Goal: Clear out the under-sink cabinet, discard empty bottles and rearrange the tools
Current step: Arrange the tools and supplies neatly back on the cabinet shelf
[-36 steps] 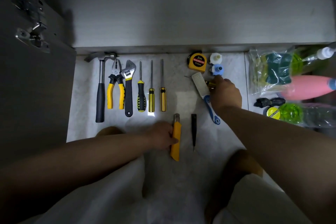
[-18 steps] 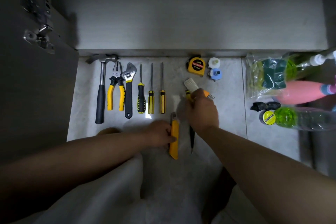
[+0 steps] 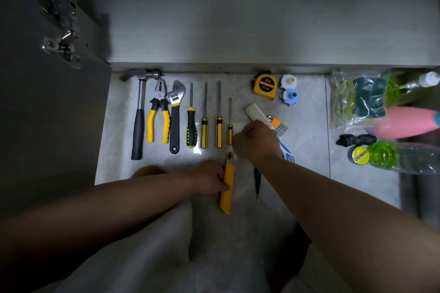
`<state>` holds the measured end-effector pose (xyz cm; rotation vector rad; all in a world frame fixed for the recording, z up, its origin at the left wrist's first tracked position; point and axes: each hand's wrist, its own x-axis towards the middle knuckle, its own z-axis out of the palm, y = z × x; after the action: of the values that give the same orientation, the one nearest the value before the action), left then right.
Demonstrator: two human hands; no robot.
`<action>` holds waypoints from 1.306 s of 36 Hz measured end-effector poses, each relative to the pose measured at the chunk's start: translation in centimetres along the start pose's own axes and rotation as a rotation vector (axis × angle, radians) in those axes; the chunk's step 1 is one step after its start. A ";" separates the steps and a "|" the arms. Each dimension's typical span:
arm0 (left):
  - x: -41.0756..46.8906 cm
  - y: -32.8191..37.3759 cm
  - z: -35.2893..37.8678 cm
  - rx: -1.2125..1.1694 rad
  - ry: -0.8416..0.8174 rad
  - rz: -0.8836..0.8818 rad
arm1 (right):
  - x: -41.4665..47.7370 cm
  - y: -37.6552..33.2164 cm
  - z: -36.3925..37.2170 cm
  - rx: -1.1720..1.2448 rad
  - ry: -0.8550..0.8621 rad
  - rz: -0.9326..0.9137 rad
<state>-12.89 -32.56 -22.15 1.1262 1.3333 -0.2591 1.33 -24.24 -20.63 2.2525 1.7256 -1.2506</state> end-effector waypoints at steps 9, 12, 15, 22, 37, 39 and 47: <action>0.5 1.9 0.0 -0.023 -0.035 0.020 | -0.3 5.1 -3.9 -0.277 0.155 -0.037; 0.5 2.2 -0.1 -0.049 -0.031 0.037 | 0.8 5.6 -4.3 -0.385 0.062 -0.104; 0.6 2.6 -0.6 -0.030 0.029 0.064 | 1.7 5.4 -5.1 -0.488 0.007 -0.159; 1.8 4.9 -2.3 0.060 0.217 0.104 | 1.6 5.0 -11.3 -0.679 -0.265 -0.289; 4.6 9.6 -5.6 0.054 0.287 -0.040 | -5.8 21.3 -15.0 -0.152 -0.192 0.170; 4.2 9.8 -5.5 0.166 0.324 -0.030 | -6.5 22.9 -14.0 -0.209 -0.099 0.177; 1.5 11.8 -6.4 0.631 0.223 0.094 | -7.8 26.2 -11.1 -0.039 0.202 0.349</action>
<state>-7.98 -21.24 -16.52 1.7831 1.4296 -0.5202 28.72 -35.05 -19.44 2.5856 1.3074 -0.9385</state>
